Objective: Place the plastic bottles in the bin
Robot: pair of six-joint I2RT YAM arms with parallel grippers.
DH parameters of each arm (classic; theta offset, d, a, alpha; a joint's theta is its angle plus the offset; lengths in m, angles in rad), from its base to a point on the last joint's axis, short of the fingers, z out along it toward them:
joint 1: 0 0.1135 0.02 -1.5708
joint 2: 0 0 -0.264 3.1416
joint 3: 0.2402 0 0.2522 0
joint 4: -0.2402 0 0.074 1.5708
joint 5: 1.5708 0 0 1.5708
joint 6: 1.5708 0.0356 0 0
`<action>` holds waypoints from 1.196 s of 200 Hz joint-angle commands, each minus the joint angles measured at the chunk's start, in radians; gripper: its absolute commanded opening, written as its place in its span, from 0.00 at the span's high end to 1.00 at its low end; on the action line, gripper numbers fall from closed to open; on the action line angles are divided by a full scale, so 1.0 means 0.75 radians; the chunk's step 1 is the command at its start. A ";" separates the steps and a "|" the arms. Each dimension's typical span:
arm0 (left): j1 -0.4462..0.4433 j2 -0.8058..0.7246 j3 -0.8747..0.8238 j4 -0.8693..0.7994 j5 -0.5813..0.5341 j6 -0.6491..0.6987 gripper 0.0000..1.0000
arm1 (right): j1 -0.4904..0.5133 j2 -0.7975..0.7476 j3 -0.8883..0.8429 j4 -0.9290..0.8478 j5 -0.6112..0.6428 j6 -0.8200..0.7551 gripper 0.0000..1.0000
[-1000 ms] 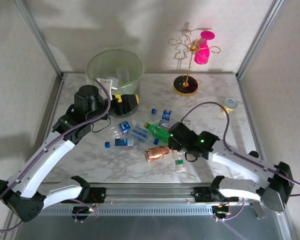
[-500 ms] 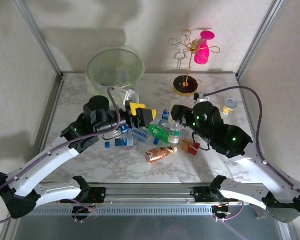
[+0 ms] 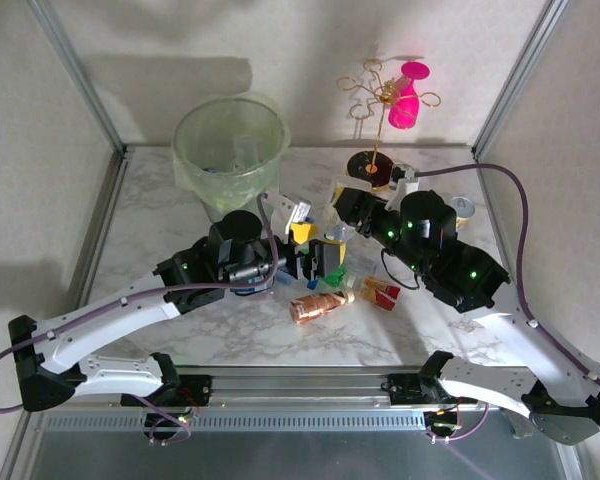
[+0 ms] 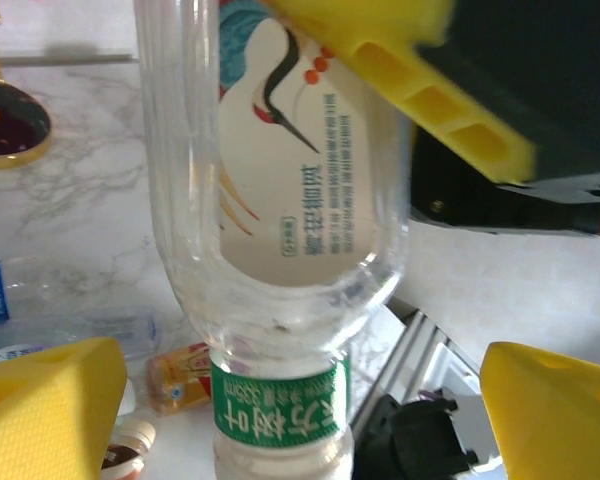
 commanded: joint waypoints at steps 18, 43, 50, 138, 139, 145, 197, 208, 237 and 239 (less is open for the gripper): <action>-0.064 0.044 0.070 0.085 -0.217 0.058 0.11 | -0.009 0.010 -0.004 0.112 -0.066 0.044 0.54; -0.075 0.069 0.097 0.111 -0.266 0.072 0.14 | -0.009 0.016 -0.012 0.126 -0.084 0.056 0.54; -0.075 0.071 0.100 0.119 -0.283 0.078 0.16 | -0.009 0.016 -0.017 0.132 -0.088 0.057 0.54; -0.075 0.124 0.133 0.142 -0.141 0.121 0.48 | -0.009 0.015 -0.056 0.186 -0.125 0.065 0.55; -0.075 0.124 0.133 0.142 -0.141 0.122 0.49 | -0.009 0.015 -0.056 0.186 -0.126 0.065 0.55; -0.076 0.123 0.131 0.147 -0.141 0.122 0.50 | -0.009 0.021 -0.055 0.185 -0.130 0.066 0.55; -0.072 0.089 0.118 0.151 -0.182 0.125 0.50 | -0.011 0.021 -0.053 0.172 -0.111 0.054 0.26; -0.066 0.084 0.117 0.140 -0.207 0.117 0.51 | -0.012 0.012 -0.046 0.165 -0.091 0.044 0.19; -0.024 0.053 0.091 0.129 -0.280 0.056 0.53 | -0.013 -0.005 0.013 0.086 0.005 -0.004 0.14; -0.021 0.053 0.092 0.124 -0.283 0.051 0.53 | -0.012 -0.009 0.018 0.080 0.012 -0.009 0.14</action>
